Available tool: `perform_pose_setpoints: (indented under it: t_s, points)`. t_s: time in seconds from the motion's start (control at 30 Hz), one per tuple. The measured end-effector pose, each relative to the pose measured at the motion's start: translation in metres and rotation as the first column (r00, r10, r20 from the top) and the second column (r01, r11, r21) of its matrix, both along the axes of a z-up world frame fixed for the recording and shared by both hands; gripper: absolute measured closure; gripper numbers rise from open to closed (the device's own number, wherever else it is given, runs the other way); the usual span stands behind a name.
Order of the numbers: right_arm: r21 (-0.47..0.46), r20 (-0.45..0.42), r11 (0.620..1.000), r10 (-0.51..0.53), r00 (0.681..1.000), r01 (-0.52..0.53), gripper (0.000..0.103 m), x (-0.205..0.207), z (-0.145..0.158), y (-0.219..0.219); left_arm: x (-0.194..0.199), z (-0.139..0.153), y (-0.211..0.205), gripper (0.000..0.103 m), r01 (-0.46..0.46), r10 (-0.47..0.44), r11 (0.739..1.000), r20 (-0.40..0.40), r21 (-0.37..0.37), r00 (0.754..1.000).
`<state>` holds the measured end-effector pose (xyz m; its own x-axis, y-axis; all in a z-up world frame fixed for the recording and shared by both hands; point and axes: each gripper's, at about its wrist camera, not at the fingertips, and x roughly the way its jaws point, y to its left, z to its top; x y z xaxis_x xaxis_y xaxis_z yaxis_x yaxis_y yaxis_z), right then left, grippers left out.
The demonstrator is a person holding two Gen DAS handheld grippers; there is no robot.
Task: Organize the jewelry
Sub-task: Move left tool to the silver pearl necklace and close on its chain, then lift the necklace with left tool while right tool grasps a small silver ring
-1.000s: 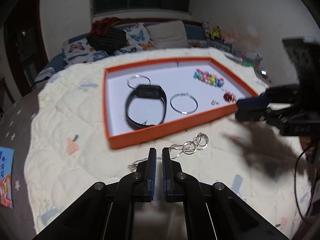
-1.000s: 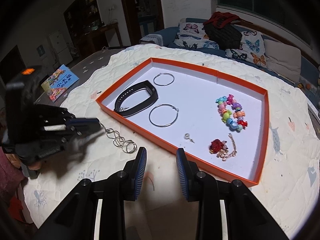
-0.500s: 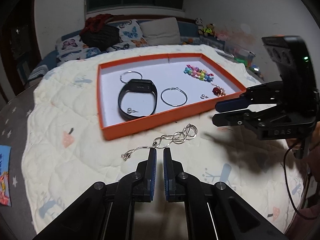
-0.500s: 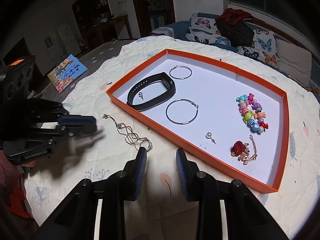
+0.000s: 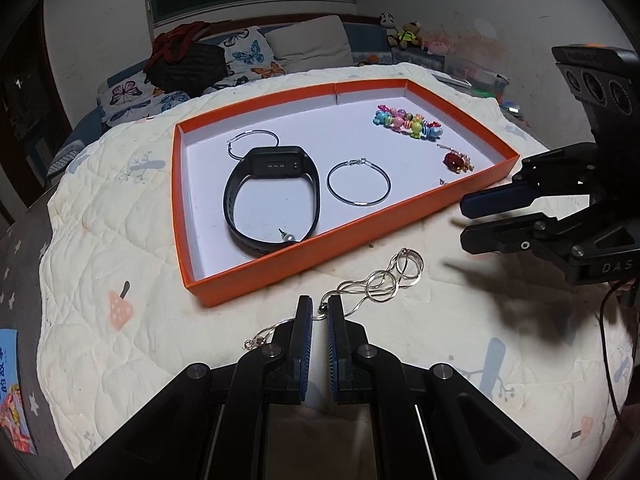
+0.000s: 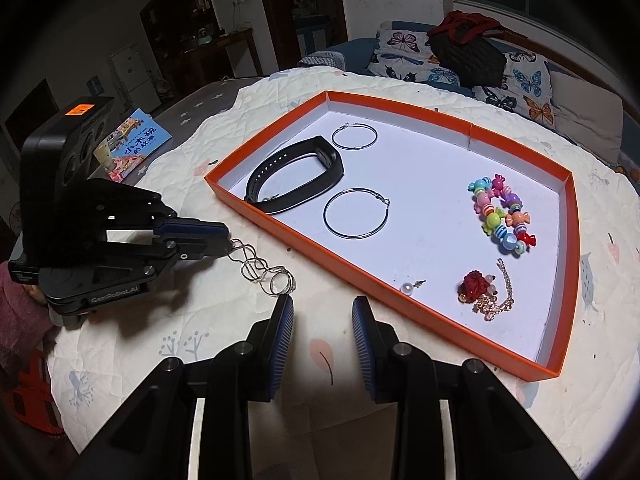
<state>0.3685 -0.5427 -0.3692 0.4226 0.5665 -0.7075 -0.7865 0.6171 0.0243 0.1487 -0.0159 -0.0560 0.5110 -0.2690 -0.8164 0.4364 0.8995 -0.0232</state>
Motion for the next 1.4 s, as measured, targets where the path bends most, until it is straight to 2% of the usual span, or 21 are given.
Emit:
perform_pose_setpoints:
  t_s: [0.13,0.2,0.23,0.27,0.4,0.5,0.6,0.67,0.9,1.07,1.23,1.4]
  points:
    - [0.001,-0.003,1.0,0.0,1.0,0.0,0.069,0.0,0.0,0.0,0.003,-0.002,-0.003,0.092,0.019,-0.019,1.0,0.001,0.01,1.0]
    - [0.002,-0.005,1.0,0.0,1.0,0.0,0.069,0.0,-0.001,0.0,0.004,-0.002,-0.003,0.079,0.025,-0.025,1.0,0.001,0.011,1.0]
    - [0.002,-0.004,1.0,0.0,1.0,0.0,0.069,0.0,-0.001,-0.001,0.003,-0.002,-0.004,0.062,0.027,-0.027,0.999,0.007,0.018,1.0]
    - [0.002,-0.004,1.0,-0.001,1.0,0.001,0.069,0.0,-0.001,-0.001,0.003,-0.003,-0.005,0.052,0.028,-0.028,0.999,0.018,0.032,0.999]
    - [0.004,-0.007,1.0,-0.005,1.0,0.005,0.069,0.002,-0.002,-0.002,0.003,-0.007,-0.007,0.053,0.046,-0.046,0.999,0.025,0.028,0.999]
    - [0.005,-0.01,1.0,-0.008,1.0,0.008,0.069,0.003,-0.003,-0.002,0.005,-0.004,-0.003,0.059,0.045,-0.046,0.999,0.021,0.004,0.999]
    - [0.007,-0.013,1.0,-0.012,1.0,0.012,0.069,0.003,-0.004,-0.002,0.003,-0.001,-0.004,0.07,0.06,-0.06,0.998,0.033,0.002,0.998]
    - [0.006,-0.014,1.0,-0.012,1.0,0.012,0.069,0.003,-0.004,-0.002,0.002,-0.001,-0.005,0.081,0.078,-0.078,0.997,0.028,-0.003,0.997]
    - [0.006,-0.012,1.0,-0.011,1.0,0.011,0.069,0.002,-0.005,-0.002,0.003,-0.003,-0.003,0.083,0.075,-0.075,0.997,0.024,-0.022,0.997]
    - [0.006,-0.017,1.0,-0.015,1.0,0.016,0.069,0.003,-0.006,-0.001,0.003,-0.005,-0.001,0.095,0.066,-0.065,0.997,0.025,-0.031,0.998]
    - [0.004,-0.017,1.0,-0.018,1.0,0.018,0.069,0.002,-0.007,-0.002,-0.002,-0.003,-0.002,0.097,0.04,-0.04,0.999,0.056,-0.007,0.998]
    - [0.007,-0.008,1.0,-0.013,1.0,0.014,0.069,0.002,-0.003,-0.004,-0.018,0.018,0.007,0.099,-0.004,0.01,0.998,0.108,-0.057,0.994]
